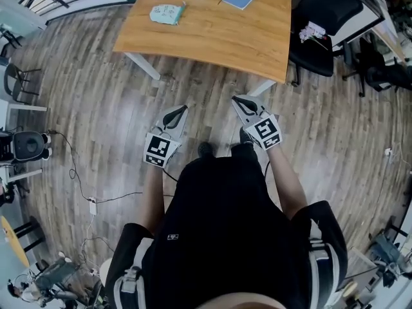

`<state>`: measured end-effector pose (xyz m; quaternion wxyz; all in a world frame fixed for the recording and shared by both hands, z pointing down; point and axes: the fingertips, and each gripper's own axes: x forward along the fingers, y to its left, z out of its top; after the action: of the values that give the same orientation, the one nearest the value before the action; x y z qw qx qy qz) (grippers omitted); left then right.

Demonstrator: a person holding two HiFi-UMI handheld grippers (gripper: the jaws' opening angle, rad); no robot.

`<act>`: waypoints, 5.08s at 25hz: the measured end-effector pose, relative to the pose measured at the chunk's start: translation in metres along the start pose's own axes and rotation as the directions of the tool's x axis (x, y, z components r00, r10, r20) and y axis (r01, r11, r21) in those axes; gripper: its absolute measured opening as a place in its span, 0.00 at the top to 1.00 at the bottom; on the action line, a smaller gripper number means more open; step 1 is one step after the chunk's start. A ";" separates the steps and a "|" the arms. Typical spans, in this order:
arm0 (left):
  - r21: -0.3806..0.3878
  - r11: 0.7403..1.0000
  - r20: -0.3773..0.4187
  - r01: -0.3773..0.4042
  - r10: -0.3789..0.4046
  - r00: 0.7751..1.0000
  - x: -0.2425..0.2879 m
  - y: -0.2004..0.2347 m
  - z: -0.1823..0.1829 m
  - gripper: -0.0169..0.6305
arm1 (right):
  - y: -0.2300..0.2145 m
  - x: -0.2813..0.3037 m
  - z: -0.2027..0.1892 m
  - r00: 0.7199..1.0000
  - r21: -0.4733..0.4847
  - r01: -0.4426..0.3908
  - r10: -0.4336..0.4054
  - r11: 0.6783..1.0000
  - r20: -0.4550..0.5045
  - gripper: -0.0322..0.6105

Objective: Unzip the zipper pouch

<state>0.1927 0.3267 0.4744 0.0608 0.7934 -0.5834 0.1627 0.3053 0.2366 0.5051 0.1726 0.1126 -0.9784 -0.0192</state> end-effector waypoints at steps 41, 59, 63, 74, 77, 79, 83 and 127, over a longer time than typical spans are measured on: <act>-0.049 0.998 0.009 -0.034 0.035 0.999 -0.054 0.063 -0.035 0.73 | 0.042 0.047 0.009 0.999 0.038 0.033 -0.033 0.999 -0.020 0.59; -0.103 0.987 -0.009 -0.123 0.122 0.992 -0.056 0.085 -0.047 0.75 | 0.021 0.087 0.015 1.000 0.006 -0.024 0.024 1.000 -0.017 0.59; -0.116 0.985 -0.018 -0.130 0.129 0.991 -0.047 0.094 -0.048 0.75 | 0.010 0.095 0.013 0.999 0.007 -0.032 0.032 0.999 -0.022 0.59; -0.126 0.981 -0.035 -0.150 0.146 0.989 -0.003 0.128 -0.036 0.76 | -0.052 0.134 0.022 0.999 0.016 -0.038 0.038 0.999 -0.029 0.60; -0.130 0.978 -0.037 -0.165 0.161 0.986 0.007 0.140 -0.032 0.76 | -0.066 0.149 0.027 0.998 0.013 -0.052 0.052 0.999 -0.031 0.60; -0.133 0.975 -0.042 -0.177 0.173 0.984 0.012 0.150 -0.030 0.76 | -0.074 0.160 0.031 0.997 0.010 -0.064 0.064 0.998 -0.031 0.60; -0.143 0.968 -0.051 -0.205 0.199 0.979 0.021 0.170 -0.024 0.77 | -0.088 0.181 0.042 0.995 0.001 -0.093 0.093 0.996 -0.032 0.60; -0.196 0.884 -0.146 -0.424 0.401 0.904 0.166 0.276 0.021 0.78 | -0.233 0.316 0.039 0.917 -0.049 -0.392 0.386 0.919 -0.100 0.66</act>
<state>-0.0199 0.0845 0.4834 0.1431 0.6298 -0.7495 0.1454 0.0529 -0.0617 0.5559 0.2196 -0.0893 -0.9714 -0.0128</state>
